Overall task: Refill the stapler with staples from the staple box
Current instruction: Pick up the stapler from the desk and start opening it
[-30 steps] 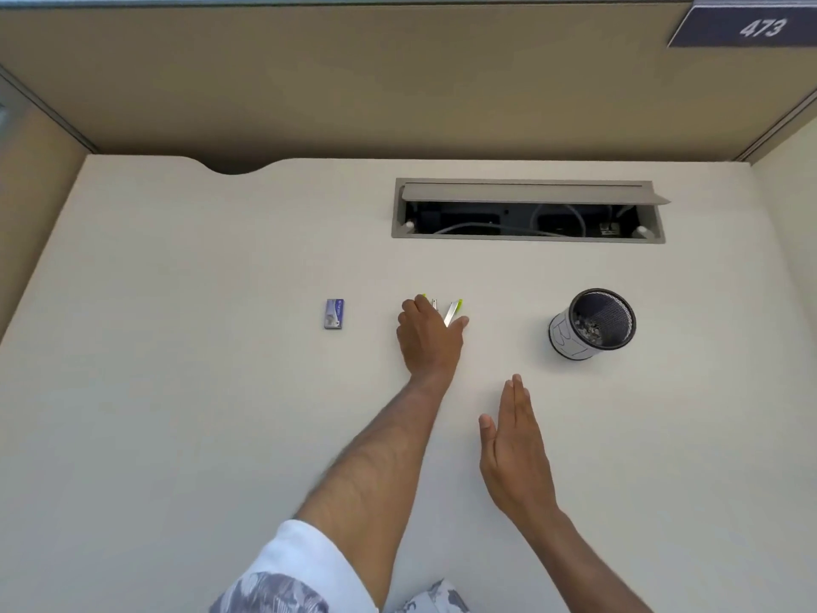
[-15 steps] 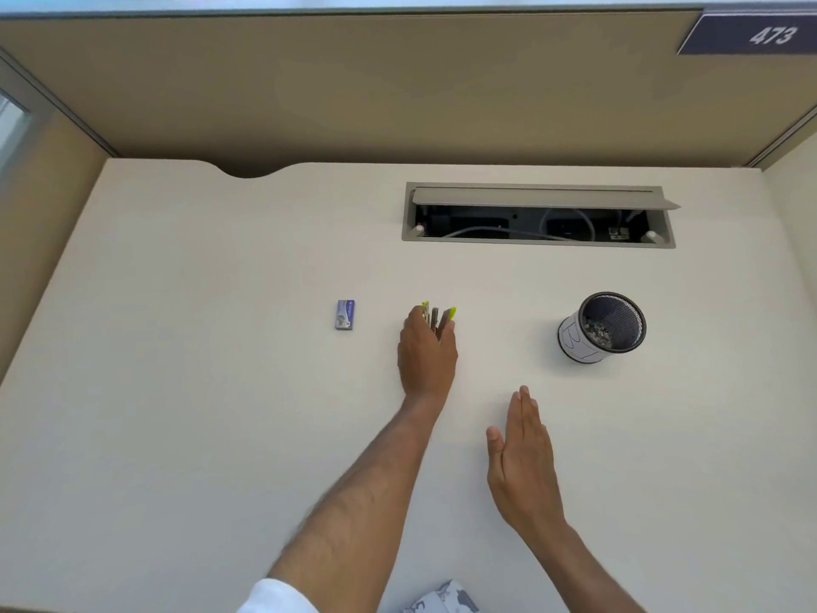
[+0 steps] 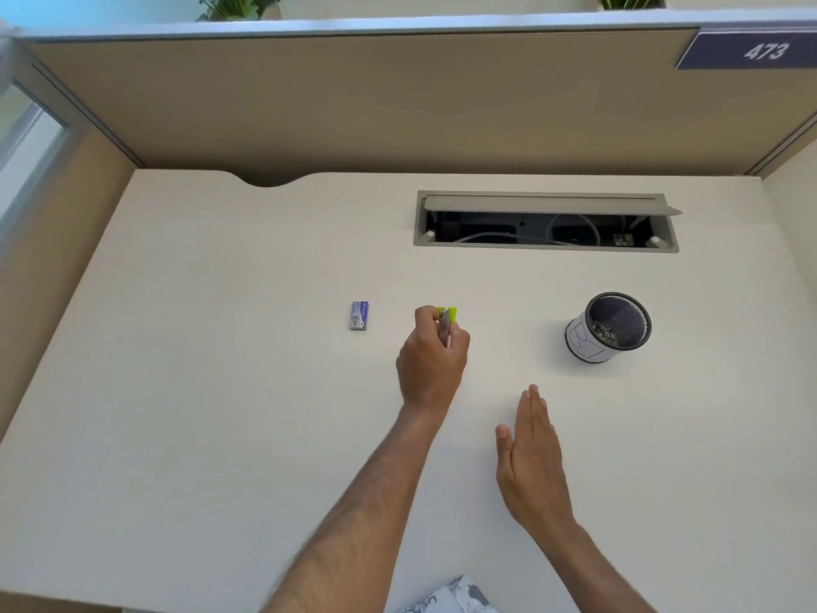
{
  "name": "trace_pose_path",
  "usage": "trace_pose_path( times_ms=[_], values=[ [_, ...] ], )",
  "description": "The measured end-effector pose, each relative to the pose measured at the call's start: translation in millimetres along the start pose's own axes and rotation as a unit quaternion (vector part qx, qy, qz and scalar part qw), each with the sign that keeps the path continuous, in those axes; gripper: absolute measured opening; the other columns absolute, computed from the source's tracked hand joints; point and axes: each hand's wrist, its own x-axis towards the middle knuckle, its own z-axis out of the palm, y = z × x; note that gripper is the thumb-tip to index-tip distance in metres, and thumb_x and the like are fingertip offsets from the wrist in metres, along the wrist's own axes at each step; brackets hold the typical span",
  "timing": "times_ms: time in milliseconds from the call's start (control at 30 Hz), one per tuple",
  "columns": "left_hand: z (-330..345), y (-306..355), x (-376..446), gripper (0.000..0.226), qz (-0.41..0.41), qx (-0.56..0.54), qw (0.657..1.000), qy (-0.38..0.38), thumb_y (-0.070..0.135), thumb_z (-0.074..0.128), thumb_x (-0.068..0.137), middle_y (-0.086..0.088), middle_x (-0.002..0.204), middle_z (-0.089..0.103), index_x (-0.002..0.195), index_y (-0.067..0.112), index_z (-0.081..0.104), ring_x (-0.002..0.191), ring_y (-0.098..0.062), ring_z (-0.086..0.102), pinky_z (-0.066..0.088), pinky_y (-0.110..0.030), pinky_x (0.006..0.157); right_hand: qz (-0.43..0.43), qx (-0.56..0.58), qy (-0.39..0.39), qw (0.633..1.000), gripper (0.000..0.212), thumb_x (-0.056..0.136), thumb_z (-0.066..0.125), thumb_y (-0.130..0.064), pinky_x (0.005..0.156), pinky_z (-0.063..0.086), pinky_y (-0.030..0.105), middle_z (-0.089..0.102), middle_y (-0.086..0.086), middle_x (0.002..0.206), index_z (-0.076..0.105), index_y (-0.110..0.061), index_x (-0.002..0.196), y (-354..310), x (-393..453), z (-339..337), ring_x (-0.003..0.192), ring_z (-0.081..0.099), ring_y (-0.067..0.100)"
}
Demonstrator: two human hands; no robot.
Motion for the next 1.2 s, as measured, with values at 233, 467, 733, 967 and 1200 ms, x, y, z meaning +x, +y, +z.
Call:
trace_pose_path(
  times_ms=[233, 467, 733, 967, 1200],
  values=[
    [-5, 12, -5, 0.039, 0.017, 0.020, 1.000, -0.002, 0.035, 0.067, 0.091, -0.005, 0.084, 0.071, 0.118, 0.011, 0.051, 0.075, -0.032, 0.070, 0.042, -0.028, 0.061, -0.002, 0.004, 0.009, 1.000, 0.071, 0.101, 0.013, -0.050, 0.128, 0.002, 0.034, -0.010, -0.007, 0.169, -0.001, -0.015, 0.163, 0, -4, -3, 0.159, -0.005, 0.013],
    [-5, 12, -3, 0.021, 0.017, 0.034, 0.999, 0.007, 0.025, 0.059, 0.097, -0.007, 0.073, 0.070, 0.109, 0.009, 0.053, 0.069, -0.037, 0.068, 0.041, -0.032, 0.057, -0.003, 0.005, 0.013, 1.000, 0.071, 0.101, 0.014, -0.049, 0.129, 0.005, 0.038, -0.006, -0.005, 0.170, 0.001, -0.015, 0.163, 2, -7, 0, 0.159, -0.002, 0.015],
    [-10, 14, -3, 0.036, 0.032, 0.032, 0.999, 0.009, 0.038, 0.065, 0.095, -0.004, 0.076, 0.071, 0.115, 0.011, 0.052, 0.068, -0.029, 0.070, 0.047, -0.030, 0.058, -0.011, 0.001, 0.011, 1.000, 0.073, 0.101, 0.013, -0.052, 0.129, 0.008, 0.039, -0.007, -0.005, 0.170, 0.001, -0.014, 0.163, 2, -8, 2, 0.159, -0.002, 0.015],
    [-10, 12, -3, 0.022, 0.019, 0.035, 0.999, 0.002, 0.029, 0.057, 0.099, -0.006, 0.074, 0.073, 0.110, 0.011, 0.053, 0.070, -0.036, 0.070, 0.045, -0.033, 0.058, -0.013, 0.007, 0.008, 1.000, 0.081, 0.096, 0.004, -0.061, 0.128, 0.004, 0.033, -0.011, -0.008, 0.168, -0.001, -0.016, 0.163, 1, -9, 1, 0.158, -0.005, 0.012],
    [-19, 16, -11, 0.035, 0.017, 0.013, 0.999, -0.033, 0.043, 0.061, 0.096, -0.002, 0.080, 0.075, 0.119, 0.017, 0.055, 0.069, -0.023, 0.069, 0.056, -0.035, 0.061, -0.006, 0.046, 0.005, 0.999, 0.074, 0.102, 0.011, -0.058, 0.127, 0.005, 0.029, -0.004, -0.008, 0.171, 0.002, -0.018, 0.163, -10, -8, -9, 0.158, -0.001, 0.008]
  ],
)
